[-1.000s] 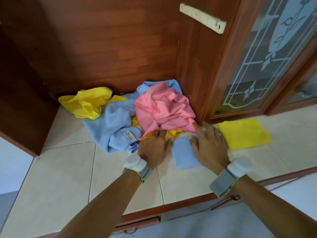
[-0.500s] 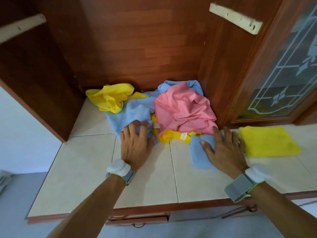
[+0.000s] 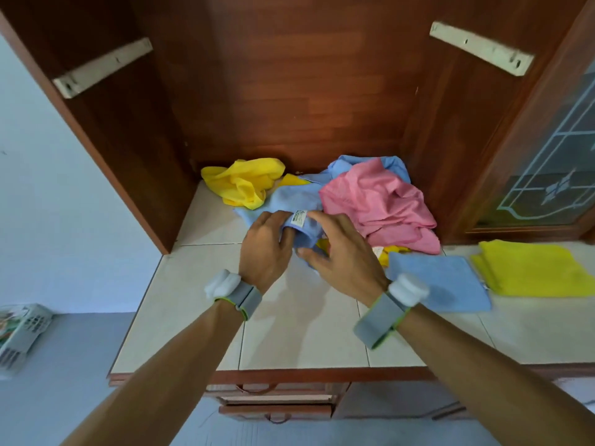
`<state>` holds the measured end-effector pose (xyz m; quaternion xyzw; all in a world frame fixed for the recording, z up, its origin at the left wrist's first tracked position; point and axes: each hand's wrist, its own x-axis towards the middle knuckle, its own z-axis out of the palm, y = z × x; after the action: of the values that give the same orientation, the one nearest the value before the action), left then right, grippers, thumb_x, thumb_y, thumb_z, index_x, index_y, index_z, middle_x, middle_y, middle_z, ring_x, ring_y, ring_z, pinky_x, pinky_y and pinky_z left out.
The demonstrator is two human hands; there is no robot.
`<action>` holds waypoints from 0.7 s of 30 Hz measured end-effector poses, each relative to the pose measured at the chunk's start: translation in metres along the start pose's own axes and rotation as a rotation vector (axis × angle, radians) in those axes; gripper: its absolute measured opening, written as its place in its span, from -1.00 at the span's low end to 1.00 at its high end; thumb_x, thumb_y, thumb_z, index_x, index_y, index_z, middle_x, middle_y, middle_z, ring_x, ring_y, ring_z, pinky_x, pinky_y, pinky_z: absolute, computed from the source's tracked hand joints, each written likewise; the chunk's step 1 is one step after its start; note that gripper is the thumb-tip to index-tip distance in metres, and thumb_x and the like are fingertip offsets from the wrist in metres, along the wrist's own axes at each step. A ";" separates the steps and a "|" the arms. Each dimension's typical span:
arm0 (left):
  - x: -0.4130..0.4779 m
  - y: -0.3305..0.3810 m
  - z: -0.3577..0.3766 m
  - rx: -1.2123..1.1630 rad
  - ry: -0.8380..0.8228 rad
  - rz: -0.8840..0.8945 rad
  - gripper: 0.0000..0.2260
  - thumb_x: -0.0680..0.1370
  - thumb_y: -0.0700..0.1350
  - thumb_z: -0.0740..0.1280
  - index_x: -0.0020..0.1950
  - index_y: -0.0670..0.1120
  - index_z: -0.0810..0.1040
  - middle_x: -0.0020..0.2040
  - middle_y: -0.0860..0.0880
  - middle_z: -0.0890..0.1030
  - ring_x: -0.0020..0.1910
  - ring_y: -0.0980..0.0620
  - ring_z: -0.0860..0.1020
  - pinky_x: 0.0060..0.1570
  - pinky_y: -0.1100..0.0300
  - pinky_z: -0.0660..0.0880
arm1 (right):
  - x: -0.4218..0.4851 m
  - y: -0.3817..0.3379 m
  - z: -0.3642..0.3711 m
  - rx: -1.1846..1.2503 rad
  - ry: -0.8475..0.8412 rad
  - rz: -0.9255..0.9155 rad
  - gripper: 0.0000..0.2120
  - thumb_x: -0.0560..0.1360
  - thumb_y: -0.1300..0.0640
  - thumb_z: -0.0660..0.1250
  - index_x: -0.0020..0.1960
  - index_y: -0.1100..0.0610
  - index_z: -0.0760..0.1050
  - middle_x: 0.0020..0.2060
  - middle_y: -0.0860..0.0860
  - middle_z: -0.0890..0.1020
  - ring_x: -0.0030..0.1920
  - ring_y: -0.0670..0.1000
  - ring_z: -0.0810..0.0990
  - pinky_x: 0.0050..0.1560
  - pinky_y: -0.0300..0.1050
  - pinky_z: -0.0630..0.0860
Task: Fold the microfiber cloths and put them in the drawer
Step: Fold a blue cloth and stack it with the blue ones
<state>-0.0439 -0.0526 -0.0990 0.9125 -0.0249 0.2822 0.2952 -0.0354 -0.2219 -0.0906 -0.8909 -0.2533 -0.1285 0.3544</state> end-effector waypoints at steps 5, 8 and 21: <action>0.015 -0.001 -0.015 -0.113 -0.007 -0.028 -0.78 0.57 -0.16 0.22 0.14 -0.13 0.58 -0.04 -0.16 0.66 -0.09 -0.18 0.57 -0.22 0.17 0.34 | 0.036 -0.014 0.006 -0.047 0.125 -0.040 -0.87 0.48 0.03 0.34 -0.02 0.03 0.60 -0.18 0.04 0.58 -0.12 0.10 0.56 -0.13 0.00 0.47; 0.026 -0.016 -0.034 0.119 -0.002 0.119 -0.79 0.55 -0.17 0.25 0.15 -0.10 0.57 0.00 -0.16 0.64 -0.07 -0.25 0.57 -0.21 0.05 0.45 | 0.051 -0.017 -0.014 -0.108 0.164 -0.057 -0.84 0.48 0.00 0.32 -0.07 0.04 0.61 -0.15 0.06 0.56 -0.07 0.10 0.55 -0.03 -0.01 0.47; 0.129 -0.018 -0.157 -0.250 0.053 -0.115 -0.84 0.55 -0.07 0.15 -0.16 0.01 0.49 -0.26 0.03 0.49 -0.29 0.13 0.46 -0.18 0.14 0.39 | 0.130 -0.066 -0.125 0.241 0.168 0.050 -0.71 0.54 -0.02 0.26 -0.13 0.22 0.50 -0.36 -0.05 0.45 -0.34 -0.11 0.37 -0.25 -0.12 0.30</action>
<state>-0.0104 0.0649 0.0648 0.8608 0.0003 0.2833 0.4228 0.0316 -0.2217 0.0892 -0.8341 -0.2141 -0.1626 0.4816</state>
